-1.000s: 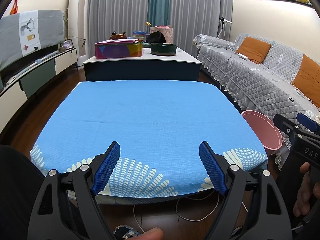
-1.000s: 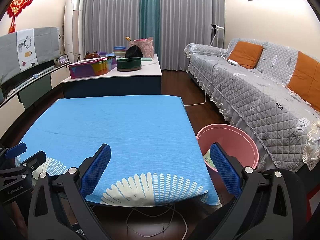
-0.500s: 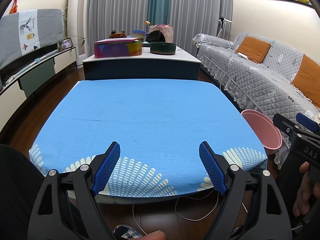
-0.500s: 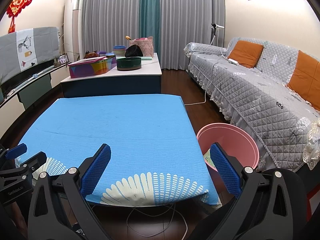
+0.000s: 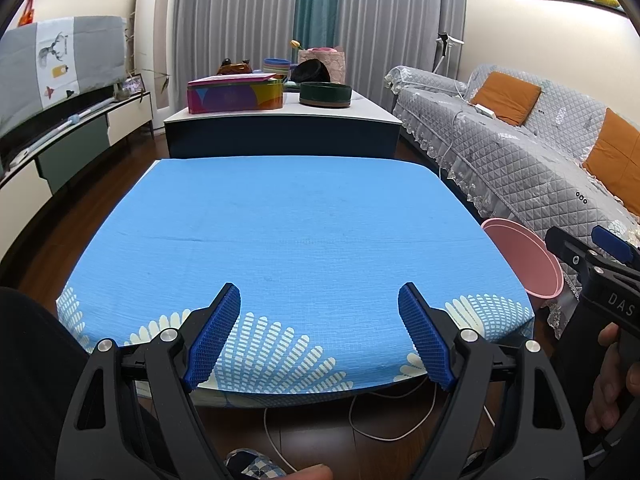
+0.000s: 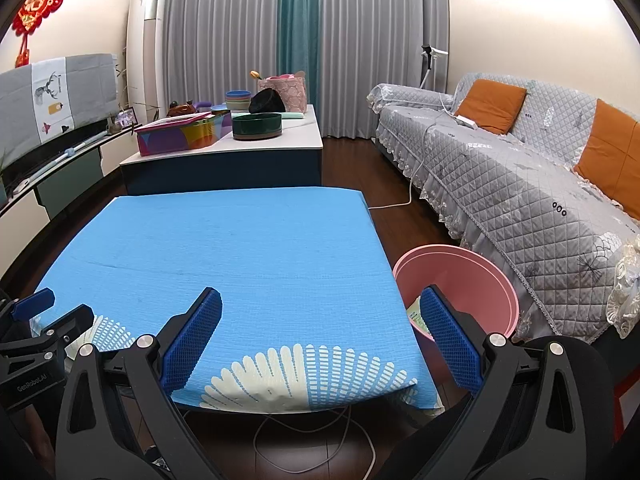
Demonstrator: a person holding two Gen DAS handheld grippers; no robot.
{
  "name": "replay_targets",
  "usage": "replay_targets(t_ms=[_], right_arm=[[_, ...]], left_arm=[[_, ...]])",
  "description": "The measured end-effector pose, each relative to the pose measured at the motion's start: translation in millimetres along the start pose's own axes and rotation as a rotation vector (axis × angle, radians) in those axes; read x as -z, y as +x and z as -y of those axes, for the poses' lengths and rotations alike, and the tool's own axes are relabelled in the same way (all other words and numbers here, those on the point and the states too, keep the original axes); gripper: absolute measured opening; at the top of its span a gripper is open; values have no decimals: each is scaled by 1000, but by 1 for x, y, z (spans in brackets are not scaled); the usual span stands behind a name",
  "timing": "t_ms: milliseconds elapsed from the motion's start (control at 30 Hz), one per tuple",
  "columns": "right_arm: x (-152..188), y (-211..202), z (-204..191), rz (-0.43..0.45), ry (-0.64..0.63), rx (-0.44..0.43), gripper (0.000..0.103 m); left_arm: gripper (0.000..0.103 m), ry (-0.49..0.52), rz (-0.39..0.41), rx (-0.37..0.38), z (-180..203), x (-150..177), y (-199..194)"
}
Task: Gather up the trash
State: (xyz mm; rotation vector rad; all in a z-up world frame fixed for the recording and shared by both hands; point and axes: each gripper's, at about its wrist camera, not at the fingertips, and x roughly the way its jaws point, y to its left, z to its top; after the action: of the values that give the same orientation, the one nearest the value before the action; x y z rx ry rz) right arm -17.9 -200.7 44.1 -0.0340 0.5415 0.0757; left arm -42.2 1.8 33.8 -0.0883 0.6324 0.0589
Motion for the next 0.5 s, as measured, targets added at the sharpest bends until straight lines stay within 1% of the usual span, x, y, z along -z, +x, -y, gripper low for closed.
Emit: replay_targets(t_ms=[500], right_arm=[[-1,0,0,-1,1,0,98]], left_arm=[[79,-2,-4,4,0,1,1]])
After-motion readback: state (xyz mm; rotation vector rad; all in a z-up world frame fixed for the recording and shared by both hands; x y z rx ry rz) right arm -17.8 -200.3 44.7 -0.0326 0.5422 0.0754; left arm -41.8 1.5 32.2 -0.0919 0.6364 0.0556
